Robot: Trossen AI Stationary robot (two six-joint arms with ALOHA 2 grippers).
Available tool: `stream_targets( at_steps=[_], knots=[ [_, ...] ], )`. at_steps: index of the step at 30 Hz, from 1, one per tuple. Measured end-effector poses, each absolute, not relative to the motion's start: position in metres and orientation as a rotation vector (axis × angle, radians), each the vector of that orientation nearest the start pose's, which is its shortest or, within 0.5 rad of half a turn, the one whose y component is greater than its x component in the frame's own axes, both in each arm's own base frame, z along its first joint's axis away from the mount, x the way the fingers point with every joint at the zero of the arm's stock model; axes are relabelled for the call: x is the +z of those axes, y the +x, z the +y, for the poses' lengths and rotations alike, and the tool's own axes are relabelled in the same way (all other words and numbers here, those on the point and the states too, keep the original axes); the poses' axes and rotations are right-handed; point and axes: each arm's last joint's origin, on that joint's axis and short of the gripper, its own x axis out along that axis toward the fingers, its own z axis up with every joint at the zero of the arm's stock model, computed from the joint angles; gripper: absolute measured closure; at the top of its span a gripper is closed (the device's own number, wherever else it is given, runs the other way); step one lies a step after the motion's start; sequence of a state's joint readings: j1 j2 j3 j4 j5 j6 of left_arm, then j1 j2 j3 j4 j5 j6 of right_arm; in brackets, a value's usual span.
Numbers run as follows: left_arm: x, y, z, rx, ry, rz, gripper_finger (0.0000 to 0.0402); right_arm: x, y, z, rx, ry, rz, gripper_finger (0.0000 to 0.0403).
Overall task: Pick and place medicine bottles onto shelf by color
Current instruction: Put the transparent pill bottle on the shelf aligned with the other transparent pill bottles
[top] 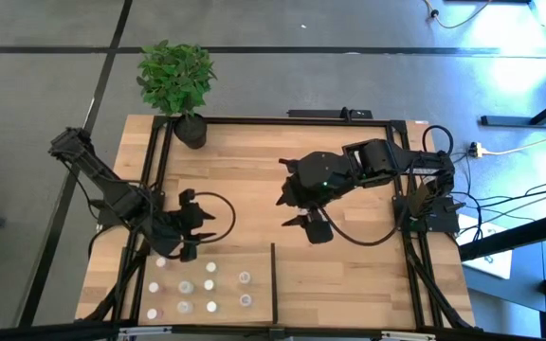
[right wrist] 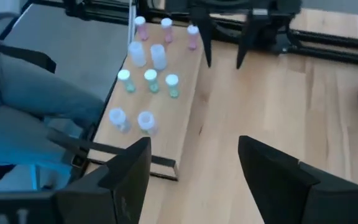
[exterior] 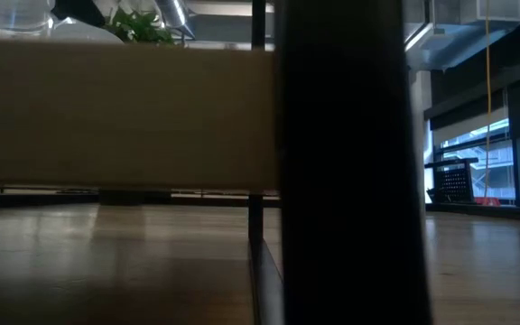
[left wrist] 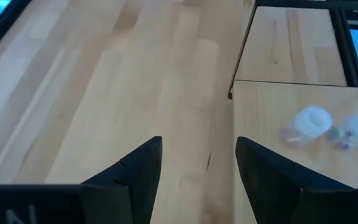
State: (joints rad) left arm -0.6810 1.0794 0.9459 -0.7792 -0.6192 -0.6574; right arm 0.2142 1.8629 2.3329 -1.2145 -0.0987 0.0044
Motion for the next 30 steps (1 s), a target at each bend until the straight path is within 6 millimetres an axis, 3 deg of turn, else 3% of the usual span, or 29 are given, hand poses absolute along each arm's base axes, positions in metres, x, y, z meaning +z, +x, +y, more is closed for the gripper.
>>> stream_targets(
  at_steps=[4,10,13,18,23,30],
  knots=[
    [0.291,0.169,-0.112,0.182,-0.061,0.698,0.0203,0.45,0.347,0.069,0.179,-0.053,0.817,0.0159],
    [0.291,0.173,-0.107,0.214,-0.071,0.698,0.0203,0.438,0.332,0.033,-0.344,0.054,0.988,0.0159],
    [0.291,0.175,-0.103,0.233,-0.082,0.696,0.0203,0.436,0.33,0.013,-0.568,0.171,0.96,0.0159],
    [0.291,0.177,-0.098,0.263,-0.091,0.696,0.0203,0.427,0.333,-0.016,-0.709,0.284,0.958,0.0159],
    [0.291,0.179,-0.093,0.327,-0.071,0.675,0.0203,0.395,0.339,-0.049,-0.805,0.31,1.087,0.0159],
    [0.29,0.18,-0.087,0.365,-0.065,0.675,0.0203,0.348,0.333,-0.079,-0.865,0.331,1.291,0.0159]
  ],
)
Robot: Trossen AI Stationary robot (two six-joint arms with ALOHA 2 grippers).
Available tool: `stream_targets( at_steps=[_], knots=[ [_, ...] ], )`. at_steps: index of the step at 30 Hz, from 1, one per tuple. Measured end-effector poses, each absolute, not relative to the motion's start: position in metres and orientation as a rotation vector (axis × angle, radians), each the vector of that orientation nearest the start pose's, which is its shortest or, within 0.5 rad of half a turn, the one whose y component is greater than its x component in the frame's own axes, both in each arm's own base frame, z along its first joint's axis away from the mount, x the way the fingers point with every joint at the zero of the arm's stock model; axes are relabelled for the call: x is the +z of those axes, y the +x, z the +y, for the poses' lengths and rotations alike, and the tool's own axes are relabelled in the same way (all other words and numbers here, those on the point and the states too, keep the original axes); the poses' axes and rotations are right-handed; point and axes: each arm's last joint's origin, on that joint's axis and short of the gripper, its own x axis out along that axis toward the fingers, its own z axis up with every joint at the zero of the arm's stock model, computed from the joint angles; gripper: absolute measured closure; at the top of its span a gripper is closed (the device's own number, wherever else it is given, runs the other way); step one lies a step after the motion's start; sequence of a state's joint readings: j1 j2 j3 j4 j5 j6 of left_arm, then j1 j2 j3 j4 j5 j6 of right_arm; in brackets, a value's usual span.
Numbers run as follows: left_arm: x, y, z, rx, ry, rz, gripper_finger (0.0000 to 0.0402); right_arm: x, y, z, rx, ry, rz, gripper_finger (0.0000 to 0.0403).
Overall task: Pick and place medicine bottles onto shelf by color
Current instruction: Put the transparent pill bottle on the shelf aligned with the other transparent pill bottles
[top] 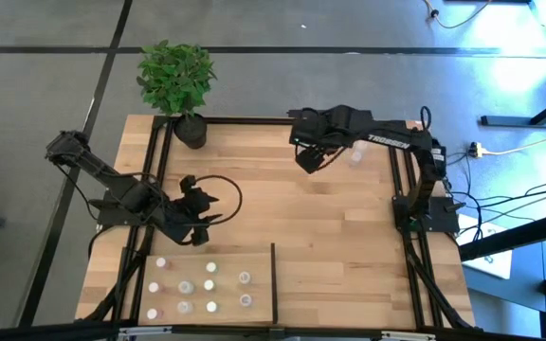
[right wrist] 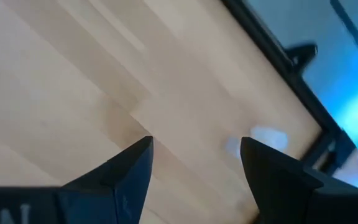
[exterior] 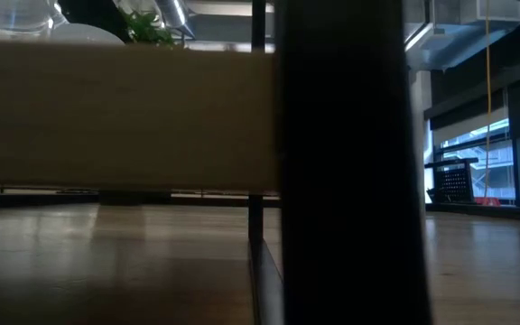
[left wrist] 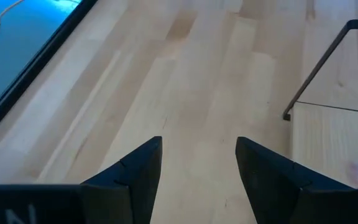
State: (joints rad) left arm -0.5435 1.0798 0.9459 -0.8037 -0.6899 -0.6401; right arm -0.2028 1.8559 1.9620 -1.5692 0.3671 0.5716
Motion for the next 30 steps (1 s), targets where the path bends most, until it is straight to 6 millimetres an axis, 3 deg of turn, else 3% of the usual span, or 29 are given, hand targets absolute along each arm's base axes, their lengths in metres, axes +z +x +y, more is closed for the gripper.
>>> stream_targets(
  at_steps=[7,16,30],
  knots=[
    [0.291,0.183,-0.081,0.392,-0.027,0.679,0.0203,0.308,0.306,-0.092,-0.975,0.376,1.45,0.016],
    [0.291,0.189,-0.066,0.496,-0.032,0.661,0.0203,0.272,0.282,-0.109,-1.344,0.576,1.365,0.016],
    [0.29,0.19,-0.057,0.535,-0.013,0.685,0.0203,0.209,0.259,-0.138,-1.434,0.723,1.371,0.016]
  ],
)
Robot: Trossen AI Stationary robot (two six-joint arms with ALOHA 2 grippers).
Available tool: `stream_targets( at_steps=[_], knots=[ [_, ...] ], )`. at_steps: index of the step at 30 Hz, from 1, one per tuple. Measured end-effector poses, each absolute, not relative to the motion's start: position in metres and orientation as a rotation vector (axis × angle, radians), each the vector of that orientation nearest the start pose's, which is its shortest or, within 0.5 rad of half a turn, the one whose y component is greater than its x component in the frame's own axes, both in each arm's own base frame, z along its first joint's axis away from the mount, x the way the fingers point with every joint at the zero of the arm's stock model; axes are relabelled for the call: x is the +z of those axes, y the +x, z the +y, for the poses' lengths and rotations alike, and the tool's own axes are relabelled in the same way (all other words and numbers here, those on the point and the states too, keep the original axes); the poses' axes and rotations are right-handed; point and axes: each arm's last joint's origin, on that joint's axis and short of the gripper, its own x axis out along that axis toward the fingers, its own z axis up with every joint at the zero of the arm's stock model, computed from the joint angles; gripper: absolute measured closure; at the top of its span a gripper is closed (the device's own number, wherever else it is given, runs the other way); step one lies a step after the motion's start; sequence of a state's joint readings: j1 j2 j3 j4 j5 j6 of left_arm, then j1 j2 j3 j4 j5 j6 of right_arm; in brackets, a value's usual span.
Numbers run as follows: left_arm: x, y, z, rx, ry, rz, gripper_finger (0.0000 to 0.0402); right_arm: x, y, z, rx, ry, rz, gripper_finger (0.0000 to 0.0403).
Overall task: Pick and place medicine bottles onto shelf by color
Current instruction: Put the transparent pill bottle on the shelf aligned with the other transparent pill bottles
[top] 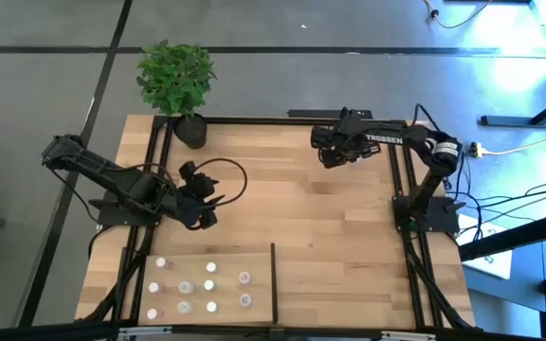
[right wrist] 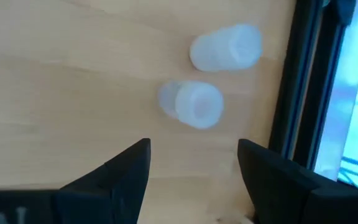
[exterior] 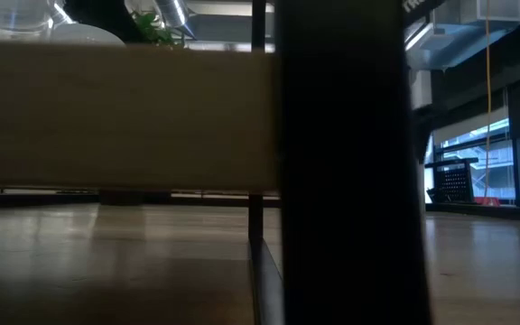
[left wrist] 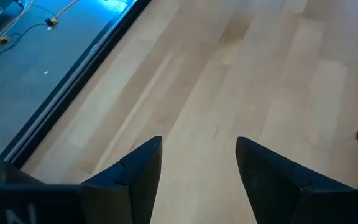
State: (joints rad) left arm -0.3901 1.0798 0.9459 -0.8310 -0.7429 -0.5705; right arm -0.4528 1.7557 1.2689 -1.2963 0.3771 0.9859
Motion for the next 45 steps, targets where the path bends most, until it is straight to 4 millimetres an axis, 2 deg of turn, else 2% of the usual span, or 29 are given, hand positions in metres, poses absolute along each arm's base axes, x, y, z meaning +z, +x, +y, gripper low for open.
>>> stream_targets(
  at_steps=[5,12,24,32,45],
  knots=[
    [0.29,0.19,-0.057,0.527,0.01,0.692,0.0203,0.188,0.249,-0.148,-1.408,0.772,1.378,0.016],
    [0.29,0.19,-0.057,0.527,0.008,0.69,0.0203,0.177,0.24,-0.158,-1.419,0.799,1.36,0.016],
    [0.29,0.19,-0.057,0.534,-0.012,0.685,0.0203,0.176,0.236,-0.168,-1.446,0.824,1.322,0.016],
    [0.29,0.19,-0.057,0.534,-0.011,0.685,0.0203,0.176,0.237,-0.169,-1.435,0.82,1.323,0.016],
    [0.29,0.19,-0.057,0.527,-0.014,0.69,0.0203,0.175,0.246,-0.172,-1.231,0.807,1.328,0.016]
  ],
)
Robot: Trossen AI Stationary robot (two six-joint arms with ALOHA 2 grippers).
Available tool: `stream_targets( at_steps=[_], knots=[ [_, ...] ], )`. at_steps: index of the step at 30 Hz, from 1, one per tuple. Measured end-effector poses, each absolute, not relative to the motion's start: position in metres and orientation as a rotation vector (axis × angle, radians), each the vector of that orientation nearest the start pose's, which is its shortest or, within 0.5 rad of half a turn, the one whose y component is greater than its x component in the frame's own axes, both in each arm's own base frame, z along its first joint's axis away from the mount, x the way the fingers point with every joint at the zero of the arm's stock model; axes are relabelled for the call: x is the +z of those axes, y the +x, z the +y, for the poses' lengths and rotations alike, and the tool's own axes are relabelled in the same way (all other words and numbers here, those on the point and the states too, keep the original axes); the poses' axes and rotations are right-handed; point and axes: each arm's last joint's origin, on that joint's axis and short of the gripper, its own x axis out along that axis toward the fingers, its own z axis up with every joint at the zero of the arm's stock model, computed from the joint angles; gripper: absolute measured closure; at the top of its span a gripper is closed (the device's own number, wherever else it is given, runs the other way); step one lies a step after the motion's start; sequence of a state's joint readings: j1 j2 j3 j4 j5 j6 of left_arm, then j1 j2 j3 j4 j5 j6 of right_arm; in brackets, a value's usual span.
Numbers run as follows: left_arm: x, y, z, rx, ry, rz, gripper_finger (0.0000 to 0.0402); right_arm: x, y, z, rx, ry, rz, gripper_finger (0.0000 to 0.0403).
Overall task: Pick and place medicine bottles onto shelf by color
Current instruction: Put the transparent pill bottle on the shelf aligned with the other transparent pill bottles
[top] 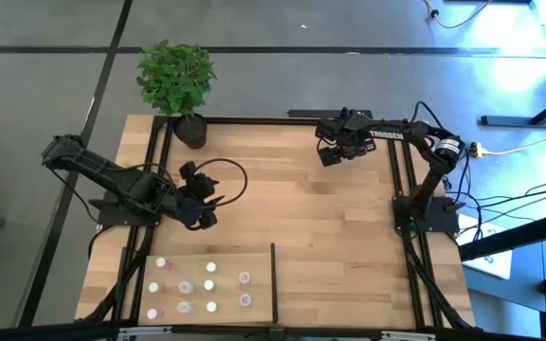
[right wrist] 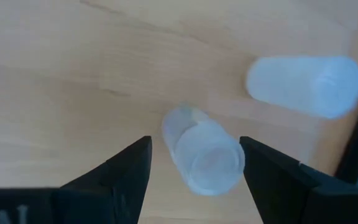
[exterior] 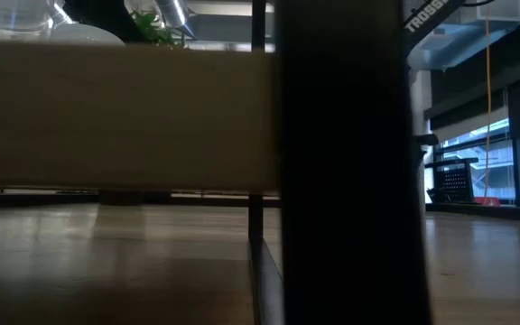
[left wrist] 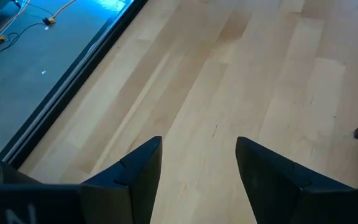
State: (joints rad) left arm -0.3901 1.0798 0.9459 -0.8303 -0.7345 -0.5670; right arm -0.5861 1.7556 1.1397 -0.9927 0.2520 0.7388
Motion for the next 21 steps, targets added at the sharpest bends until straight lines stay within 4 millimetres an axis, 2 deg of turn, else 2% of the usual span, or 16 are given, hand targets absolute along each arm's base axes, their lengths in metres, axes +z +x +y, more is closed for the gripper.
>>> stream_targets(
  at_steps=[5,15,21],
  knots=[
    [0.2897,0.1898,-0.057,0.527,-0.014,0.69,0.0203,0.1746,0.2492,-0.173,-1.179,0.795,1.311,0.0164],
    [0.2897,0.1898,-0.0571,0.527,-0.014,0.69,0.0203,0.174,0.2489,-0.1726,-1.196,0.824,1.306,0.0224],
    [0.2897,0.1898,-0.0571,0.527,-0.013,0.69,0.0203,0.1739,0.2493,-0.1718,-1.181,0.835,1.31,0.0232]
  ],
)
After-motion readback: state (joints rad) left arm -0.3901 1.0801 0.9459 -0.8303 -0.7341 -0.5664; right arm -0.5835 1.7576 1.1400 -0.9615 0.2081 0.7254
